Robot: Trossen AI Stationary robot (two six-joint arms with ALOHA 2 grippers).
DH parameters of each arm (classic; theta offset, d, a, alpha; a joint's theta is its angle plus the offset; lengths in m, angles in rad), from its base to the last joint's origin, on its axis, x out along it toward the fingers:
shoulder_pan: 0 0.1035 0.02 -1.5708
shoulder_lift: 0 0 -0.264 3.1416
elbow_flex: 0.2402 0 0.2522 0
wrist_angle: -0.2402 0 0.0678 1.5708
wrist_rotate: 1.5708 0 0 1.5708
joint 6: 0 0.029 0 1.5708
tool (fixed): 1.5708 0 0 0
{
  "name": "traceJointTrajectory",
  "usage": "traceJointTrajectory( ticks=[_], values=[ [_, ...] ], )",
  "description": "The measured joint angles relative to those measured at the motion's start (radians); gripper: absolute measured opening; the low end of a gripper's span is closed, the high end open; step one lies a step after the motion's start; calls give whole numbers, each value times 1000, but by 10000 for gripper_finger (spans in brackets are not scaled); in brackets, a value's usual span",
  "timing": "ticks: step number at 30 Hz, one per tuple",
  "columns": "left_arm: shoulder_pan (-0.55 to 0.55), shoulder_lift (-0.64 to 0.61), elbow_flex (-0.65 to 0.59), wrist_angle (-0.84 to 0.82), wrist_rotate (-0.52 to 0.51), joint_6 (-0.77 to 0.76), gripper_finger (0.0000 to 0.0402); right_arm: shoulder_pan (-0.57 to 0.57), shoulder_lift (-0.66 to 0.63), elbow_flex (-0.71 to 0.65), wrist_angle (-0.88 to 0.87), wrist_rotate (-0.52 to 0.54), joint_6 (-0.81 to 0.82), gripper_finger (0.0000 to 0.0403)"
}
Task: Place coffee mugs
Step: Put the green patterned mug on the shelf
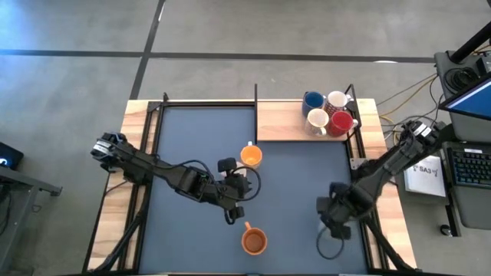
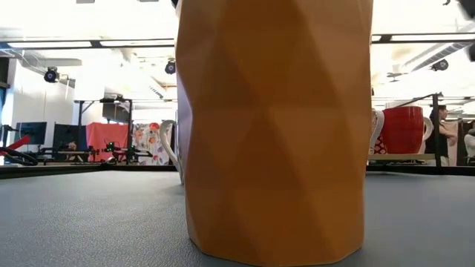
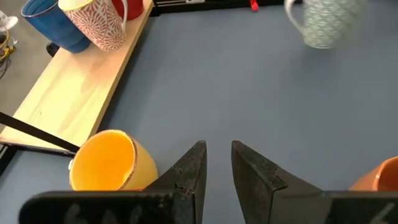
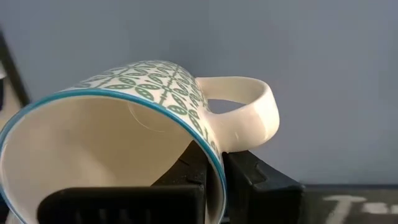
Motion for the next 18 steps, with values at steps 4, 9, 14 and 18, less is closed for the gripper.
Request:
traceJointTrajectory(
  ticks=[4,9,14,18],
  values=[
    [0,0,0,-17,0,0,58,-143,0,70,-79,48,-182,15],
    [0,0,0,-46,0,0,58,-361,0,129,-92,66,-444,14],
    [0,0,0,-88,1,0,58,-587,-1,171,-99,63,-673,14],
    [8,-1,0,-122,1,0,58,-756,-1,194,-100,64,-818,14]
  ],
)
